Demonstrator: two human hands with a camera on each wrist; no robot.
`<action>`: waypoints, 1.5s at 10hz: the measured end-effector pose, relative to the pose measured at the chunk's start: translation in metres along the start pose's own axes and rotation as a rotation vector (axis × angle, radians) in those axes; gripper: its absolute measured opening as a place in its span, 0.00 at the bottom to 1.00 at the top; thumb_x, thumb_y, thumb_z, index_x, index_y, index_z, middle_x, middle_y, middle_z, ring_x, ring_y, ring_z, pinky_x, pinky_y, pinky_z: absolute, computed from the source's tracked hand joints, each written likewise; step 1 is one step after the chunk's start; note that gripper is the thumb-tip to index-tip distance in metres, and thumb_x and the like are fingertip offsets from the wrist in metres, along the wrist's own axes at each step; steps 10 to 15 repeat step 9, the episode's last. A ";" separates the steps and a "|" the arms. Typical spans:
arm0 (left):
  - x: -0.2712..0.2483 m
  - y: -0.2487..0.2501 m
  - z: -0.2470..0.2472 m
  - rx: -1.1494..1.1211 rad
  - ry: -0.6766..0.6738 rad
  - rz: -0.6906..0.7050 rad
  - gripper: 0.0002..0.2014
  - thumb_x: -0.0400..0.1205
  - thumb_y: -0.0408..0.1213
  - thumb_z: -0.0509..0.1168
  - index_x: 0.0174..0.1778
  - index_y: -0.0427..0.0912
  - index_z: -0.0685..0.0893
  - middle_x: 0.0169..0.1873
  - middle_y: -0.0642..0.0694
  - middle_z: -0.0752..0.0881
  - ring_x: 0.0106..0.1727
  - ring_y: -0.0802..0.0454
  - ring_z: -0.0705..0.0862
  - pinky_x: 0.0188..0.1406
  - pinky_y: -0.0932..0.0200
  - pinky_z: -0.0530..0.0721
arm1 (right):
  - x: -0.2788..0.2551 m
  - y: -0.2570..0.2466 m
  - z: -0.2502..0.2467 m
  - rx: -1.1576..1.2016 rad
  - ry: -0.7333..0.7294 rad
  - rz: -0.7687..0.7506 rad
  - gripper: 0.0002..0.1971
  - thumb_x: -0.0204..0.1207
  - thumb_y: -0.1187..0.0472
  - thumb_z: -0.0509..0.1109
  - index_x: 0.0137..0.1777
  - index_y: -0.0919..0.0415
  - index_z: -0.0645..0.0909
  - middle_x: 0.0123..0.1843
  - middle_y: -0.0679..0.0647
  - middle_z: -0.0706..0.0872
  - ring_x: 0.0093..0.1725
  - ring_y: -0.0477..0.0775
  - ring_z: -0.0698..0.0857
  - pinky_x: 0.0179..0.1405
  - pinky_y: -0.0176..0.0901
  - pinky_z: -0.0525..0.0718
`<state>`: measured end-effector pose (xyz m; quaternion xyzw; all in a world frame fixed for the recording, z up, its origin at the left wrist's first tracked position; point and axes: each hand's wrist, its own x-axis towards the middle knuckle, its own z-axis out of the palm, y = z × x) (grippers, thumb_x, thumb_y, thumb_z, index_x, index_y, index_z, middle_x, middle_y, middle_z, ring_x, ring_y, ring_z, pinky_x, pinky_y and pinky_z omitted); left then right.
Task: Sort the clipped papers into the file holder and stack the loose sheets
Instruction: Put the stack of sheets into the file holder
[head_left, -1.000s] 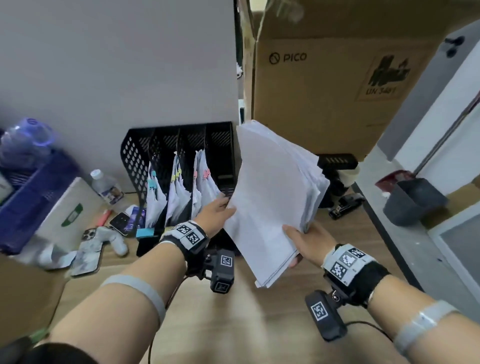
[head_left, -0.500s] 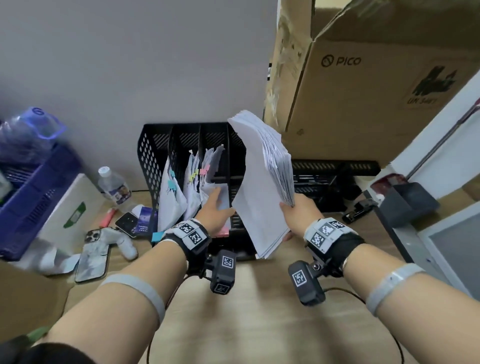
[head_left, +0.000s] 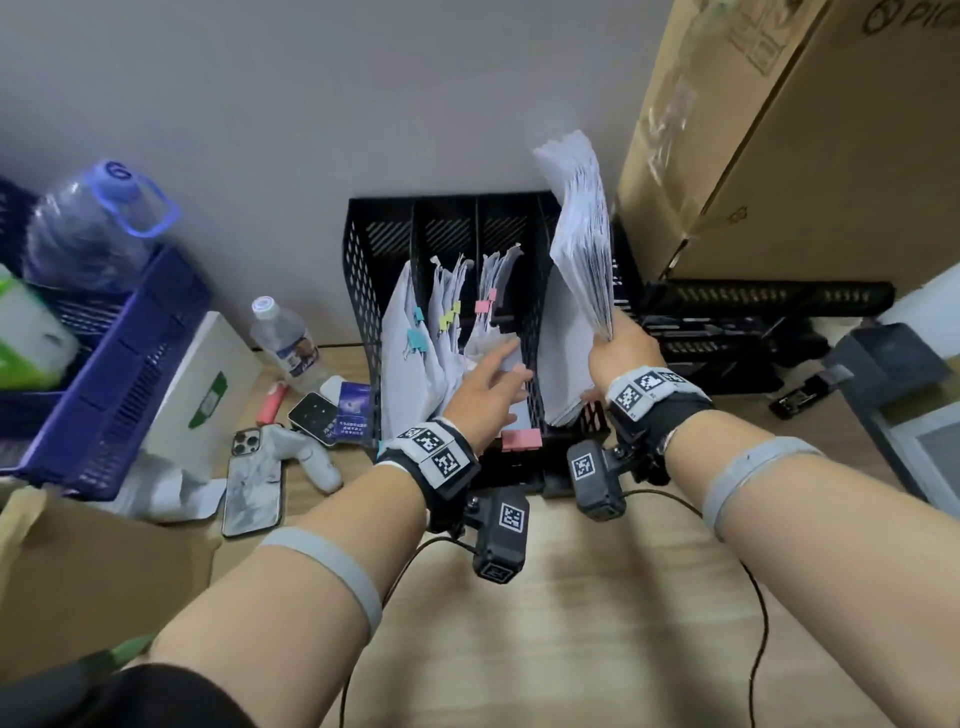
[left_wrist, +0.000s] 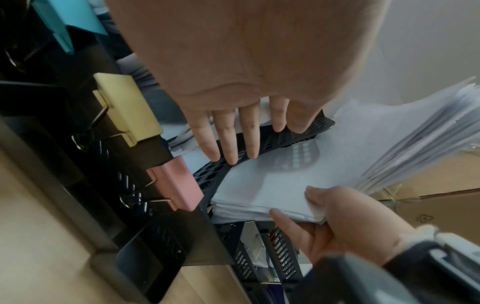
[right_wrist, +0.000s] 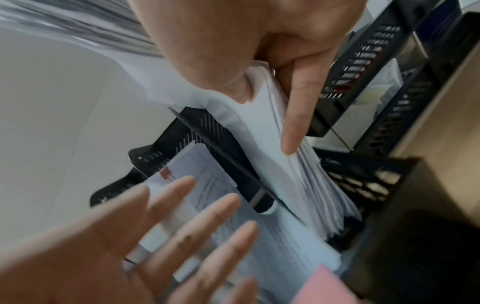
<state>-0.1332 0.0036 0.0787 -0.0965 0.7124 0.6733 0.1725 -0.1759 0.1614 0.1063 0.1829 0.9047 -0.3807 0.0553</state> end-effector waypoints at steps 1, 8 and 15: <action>0.002 -0.005 -0.007 0.006 -0.030 -0.003 0.21 0.90 0.43 0.57 0.81 0.57 0.70 0.67 0.46 0.85 0.69 0.47 0.84 0.71 0.45 0.80 | -0.001 -0.001 0.011 0.046 0.017 0.037 0.19 0.78 0.60 0.55 0.66 0.46 0.76 0.54 0.61 0.84 0.41 0.71 0.87 0.46 0.58 0.90; -0.033 0.004 -0.002 -0.060 -0.016 -0.024 0.17 0.90 0.40 0.58 0.73 0.47 0.80 0.65 0.39 0.86 0.60 0.43 0.87 0.72 0.42 0.81 | -0.026 0.049 -0.012 0.312 -0.055 0.067 0.15 0.73 0.47 0.69 0.51 0.58 0.78 0.52 0.59 0.86 0.54 0.65 0.88 0.60 0.63 0.85; -0.039 0.013 0.012 -0.069 0.023 -0.027 0.17 0.90 0.38 0.57 0.74 0.42 0.78 0.65 0.38 0.87 0.55 0.44 0.87 0.63 0.46 0.85 | -0.040 0.043 -0.038 0.356 -0.156 0.026 0.11 0.80 0.56 0.68 0.60 0.54 0.77 0.57 0.59 0.86 0.50 0.57 0.88 0.46 0.49 0.88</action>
